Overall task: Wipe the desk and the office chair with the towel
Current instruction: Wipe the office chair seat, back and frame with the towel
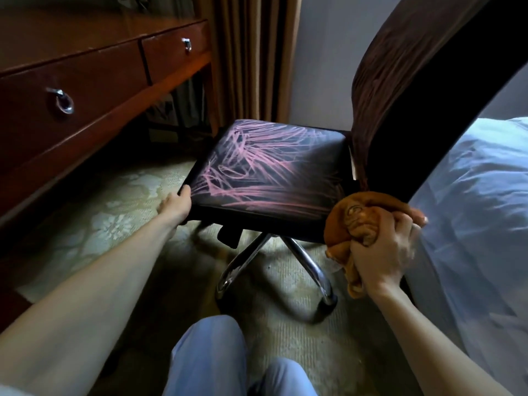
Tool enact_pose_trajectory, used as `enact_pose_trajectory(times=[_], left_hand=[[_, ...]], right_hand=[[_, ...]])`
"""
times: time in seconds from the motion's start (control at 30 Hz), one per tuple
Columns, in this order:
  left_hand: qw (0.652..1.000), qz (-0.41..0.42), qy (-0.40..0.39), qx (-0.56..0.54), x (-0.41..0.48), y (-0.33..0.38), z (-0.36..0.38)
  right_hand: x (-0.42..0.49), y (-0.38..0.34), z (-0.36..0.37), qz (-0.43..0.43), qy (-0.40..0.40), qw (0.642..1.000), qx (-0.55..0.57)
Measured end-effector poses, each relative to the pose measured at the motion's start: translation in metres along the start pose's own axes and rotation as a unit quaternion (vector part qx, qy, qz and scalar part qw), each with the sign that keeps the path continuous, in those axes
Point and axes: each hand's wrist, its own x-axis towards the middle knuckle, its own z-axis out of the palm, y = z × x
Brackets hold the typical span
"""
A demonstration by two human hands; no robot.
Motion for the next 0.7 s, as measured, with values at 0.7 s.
enact_pose_trajectory(times=[0.7], left_hand=[[0.982, -0.028, 0.001, -0.188, -0.034, -0.048, 0.036]], right_hand=[[0.033, 0.003, 0.040, 0.069, -0.192, 0.979, -0.019]])
